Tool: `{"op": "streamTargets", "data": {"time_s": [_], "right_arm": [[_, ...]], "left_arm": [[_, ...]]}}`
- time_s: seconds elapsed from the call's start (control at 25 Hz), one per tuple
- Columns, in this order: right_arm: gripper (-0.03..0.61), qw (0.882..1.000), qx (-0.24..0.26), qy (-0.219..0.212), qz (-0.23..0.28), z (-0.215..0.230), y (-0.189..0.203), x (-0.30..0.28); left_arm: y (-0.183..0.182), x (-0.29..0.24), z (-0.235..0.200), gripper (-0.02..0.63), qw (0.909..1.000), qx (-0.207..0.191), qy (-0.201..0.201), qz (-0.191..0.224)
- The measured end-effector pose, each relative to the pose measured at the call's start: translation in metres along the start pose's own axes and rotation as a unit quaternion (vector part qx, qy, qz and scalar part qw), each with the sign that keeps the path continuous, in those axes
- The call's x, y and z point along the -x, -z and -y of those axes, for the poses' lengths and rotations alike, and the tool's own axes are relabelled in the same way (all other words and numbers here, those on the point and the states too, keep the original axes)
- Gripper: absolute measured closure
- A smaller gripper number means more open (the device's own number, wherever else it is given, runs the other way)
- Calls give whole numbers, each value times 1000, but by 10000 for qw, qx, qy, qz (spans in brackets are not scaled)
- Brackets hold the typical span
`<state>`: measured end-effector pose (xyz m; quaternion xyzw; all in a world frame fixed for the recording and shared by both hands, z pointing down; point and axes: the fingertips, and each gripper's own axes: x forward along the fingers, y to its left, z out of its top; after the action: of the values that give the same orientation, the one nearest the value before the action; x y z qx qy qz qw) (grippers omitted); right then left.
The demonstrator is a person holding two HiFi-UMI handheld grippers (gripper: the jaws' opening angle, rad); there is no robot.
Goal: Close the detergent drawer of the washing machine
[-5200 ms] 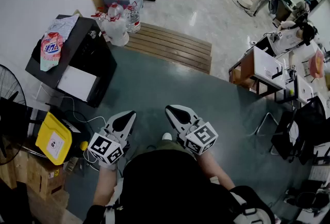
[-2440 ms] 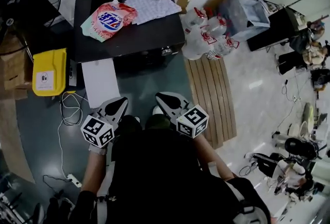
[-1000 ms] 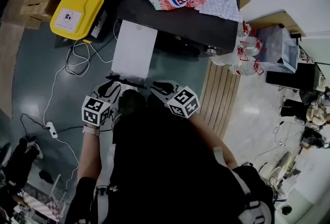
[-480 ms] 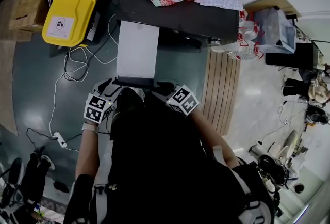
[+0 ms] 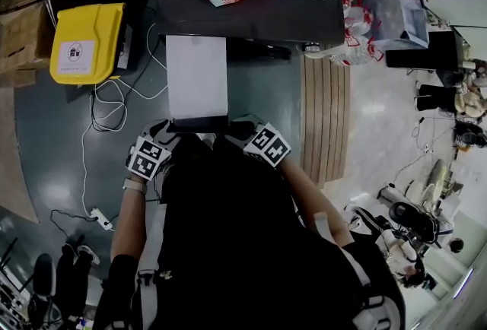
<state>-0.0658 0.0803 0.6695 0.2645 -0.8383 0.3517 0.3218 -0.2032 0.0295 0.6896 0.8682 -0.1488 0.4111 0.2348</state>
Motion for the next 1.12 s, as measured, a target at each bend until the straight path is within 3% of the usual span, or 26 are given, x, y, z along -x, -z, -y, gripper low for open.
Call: {"op": "streamTargets", "data": {"time_s": [0.16, 0.36, 1.12], "right_arm": [[459, 10000, 64, 64, -18, -4, 3, -2], [463, 9997, 111, 228, 31, -3, 3, -2], [469, 9963, 51, 750, 416, 7, -26, 15]], "left_arm": [[2, -7, 3, 399, 9995, -189, 132, -196], [7, -12, 3, 446, 9979, -487, 116, -402], [-20, 0, -5, 469, 9976, -687, 56, -73]]}}
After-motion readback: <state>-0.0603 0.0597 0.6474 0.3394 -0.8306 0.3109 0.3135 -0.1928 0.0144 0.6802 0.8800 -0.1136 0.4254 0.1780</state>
